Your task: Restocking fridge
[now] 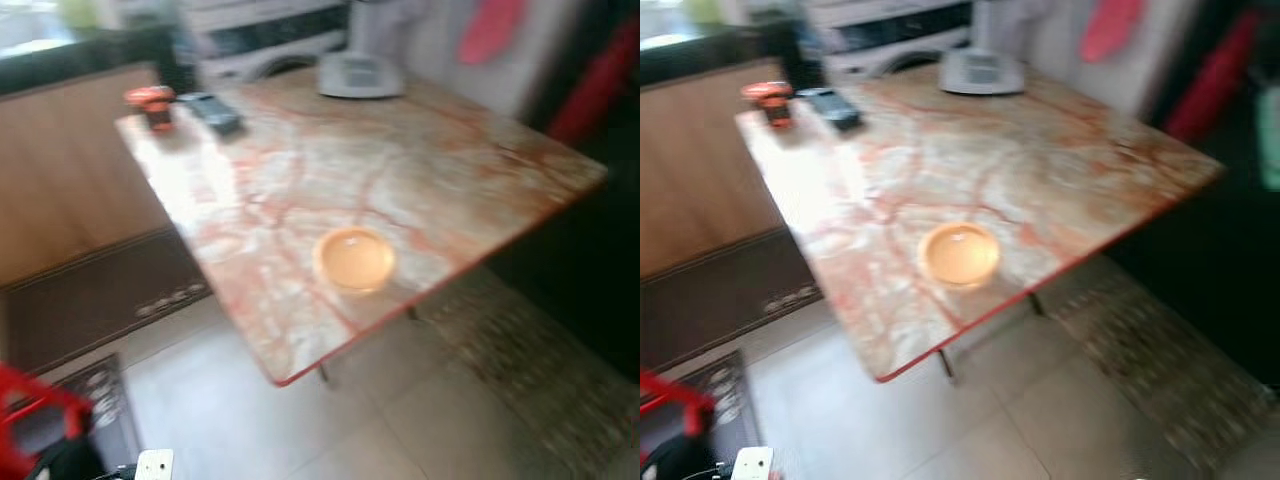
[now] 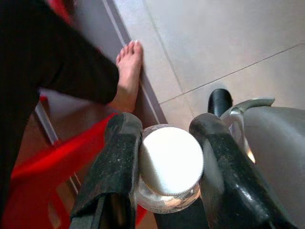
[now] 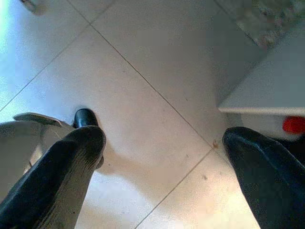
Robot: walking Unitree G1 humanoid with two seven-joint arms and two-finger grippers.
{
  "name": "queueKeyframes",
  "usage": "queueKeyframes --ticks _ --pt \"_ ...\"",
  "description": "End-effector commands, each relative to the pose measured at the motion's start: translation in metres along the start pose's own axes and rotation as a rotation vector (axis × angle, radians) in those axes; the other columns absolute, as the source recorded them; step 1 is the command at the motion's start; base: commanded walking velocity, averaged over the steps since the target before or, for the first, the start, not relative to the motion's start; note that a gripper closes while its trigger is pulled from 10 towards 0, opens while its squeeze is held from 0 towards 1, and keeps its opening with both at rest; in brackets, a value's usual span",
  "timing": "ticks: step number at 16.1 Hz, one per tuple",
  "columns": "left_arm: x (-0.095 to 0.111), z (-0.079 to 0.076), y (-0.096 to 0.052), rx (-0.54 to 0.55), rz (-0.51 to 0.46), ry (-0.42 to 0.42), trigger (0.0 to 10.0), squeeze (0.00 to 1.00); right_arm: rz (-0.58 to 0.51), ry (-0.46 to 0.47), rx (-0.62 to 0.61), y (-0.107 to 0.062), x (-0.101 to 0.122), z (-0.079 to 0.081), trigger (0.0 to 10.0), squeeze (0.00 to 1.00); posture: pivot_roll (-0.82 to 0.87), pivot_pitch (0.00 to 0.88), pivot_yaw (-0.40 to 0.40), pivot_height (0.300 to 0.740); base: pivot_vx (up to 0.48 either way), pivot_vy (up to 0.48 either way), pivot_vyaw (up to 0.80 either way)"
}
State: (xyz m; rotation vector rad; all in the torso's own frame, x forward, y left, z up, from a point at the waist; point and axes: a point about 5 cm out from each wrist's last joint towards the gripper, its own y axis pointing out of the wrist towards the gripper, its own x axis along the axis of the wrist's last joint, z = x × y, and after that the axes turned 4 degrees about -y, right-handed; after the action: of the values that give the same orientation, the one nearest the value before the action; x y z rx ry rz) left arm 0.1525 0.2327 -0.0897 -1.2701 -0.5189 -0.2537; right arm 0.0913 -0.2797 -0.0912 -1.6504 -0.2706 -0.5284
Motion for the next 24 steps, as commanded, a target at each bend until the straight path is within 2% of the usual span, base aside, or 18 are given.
queueKeyframes --ticks 1,7,12,24 --pt "-0.0084 0.0039 -0.0007 0.016 0.035 0.006 10.0 0.0 0.016 0.017 0.0 -0.0007 -0.0049 0.0009 10.0 0.0 0.1 0.081 0.008 0.74 0.0 0.0 -0.79" --pt "-0.0098 0.0028 -0.001 0.016 0.037 -0.001 10.0 0.0 0.022 0.006 0.007 -0.0007 -0.005 0.0011 10.0 0.0 0.1 0.089 0.003 0.74 0.0 0.0 -0.79" --pt "-0.0114 0.002 -0.0013 0.008 0.039 -0.02 10.0 0.0 0.005 0.019 0.005 -0.0004 -0.0029 0.0014 10.0 0.0 0.1 0.086 0.003 0.74 0.0 0.0 0.0" --pt "-0.0134 0.0041 -0.0014 0.013 0.051 -0.044 10.0 0.0 -0.003 0.021 -0.002 -0.0005 -0.0006 -0.0013 10.0 0.0 0.1 0.079 -0.013 0.74 -0.277 0.0 0.0"
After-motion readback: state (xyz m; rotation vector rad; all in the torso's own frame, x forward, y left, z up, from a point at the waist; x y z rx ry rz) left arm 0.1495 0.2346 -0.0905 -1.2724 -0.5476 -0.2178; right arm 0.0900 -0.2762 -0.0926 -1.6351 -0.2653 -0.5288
